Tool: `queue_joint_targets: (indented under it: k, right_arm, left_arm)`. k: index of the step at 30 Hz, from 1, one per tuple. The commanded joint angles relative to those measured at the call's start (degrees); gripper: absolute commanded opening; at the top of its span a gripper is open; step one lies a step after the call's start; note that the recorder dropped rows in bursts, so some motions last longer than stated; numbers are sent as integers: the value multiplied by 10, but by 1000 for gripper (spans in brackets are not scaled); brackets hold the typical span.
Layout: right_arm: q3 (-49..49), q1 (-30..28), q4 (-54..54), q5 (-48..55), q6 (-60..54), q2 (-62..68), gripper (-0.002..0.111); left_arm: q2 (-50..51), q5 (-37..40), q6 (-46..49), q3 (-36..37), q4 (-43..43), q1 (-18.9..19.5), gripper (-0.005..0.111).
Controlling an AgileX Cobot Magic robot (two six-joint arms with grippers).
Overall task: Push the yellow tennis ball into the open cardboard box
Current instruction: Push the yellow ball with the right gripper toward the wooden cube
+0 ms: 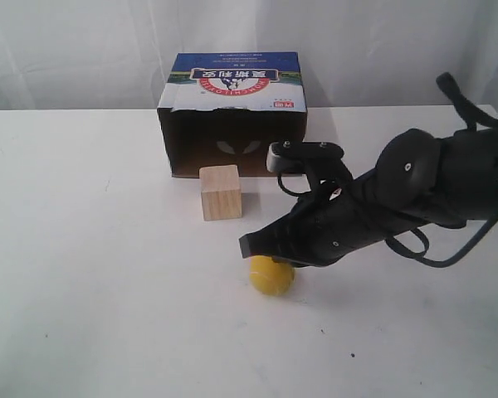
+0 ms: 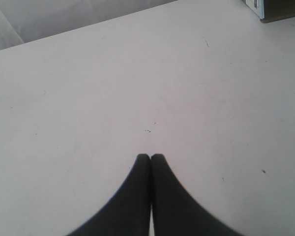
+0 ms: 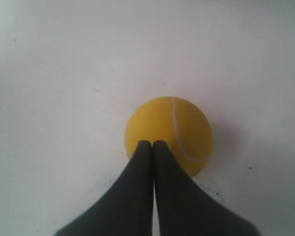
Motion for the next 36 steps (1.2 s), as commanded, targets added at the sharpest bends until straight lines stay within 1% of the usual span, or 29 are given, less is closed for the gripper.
queue_joint_targets:
  k: [1, 7, 15, 20, 24, 25, 27, 30, 36]
  right_arm:
    - [0, 1, -1, -19, -4, 17, 0]
    - [-1, 1, -1, -91, -17, 43, 0]
    - [-2, 1, -1, -144, -17, 52, 0]
    - [-43, 19, 0, -179, -33, 48, 0]
    - [-121, 27, 1, -150, -29, 115, 0]
    - [-154, 27, 1, -114, -28, 155, 0]
    - [-167, 27, 1, -62, -28, 181, 0]
    - [-166, 27, 3, -28, -28, 177, 0]
    - [-166, 27, 1, -43, -13, 121, 0]
  left_arm:
    - [-2, -2, 1, 0, -2, -3, 0]
    - [-2, -2, 1, 0, -2, -3, 0]
    - [-2, -2, 1, 0, -2, -3, 0]
    - [-2, -2, 1, 0, -2, -3, 0]
    - [-2, -2, 1, 0, -2, -3, 0]
    - [-2, -2, 1, 0, -2, -3, 0]
    - [-2, -2, 1, 0, -2, -3, 0]
    - [-2, -2, 1, 0, -2, -3, 0]
    - [-2, -2, 1, 0, -2, -3, 0]
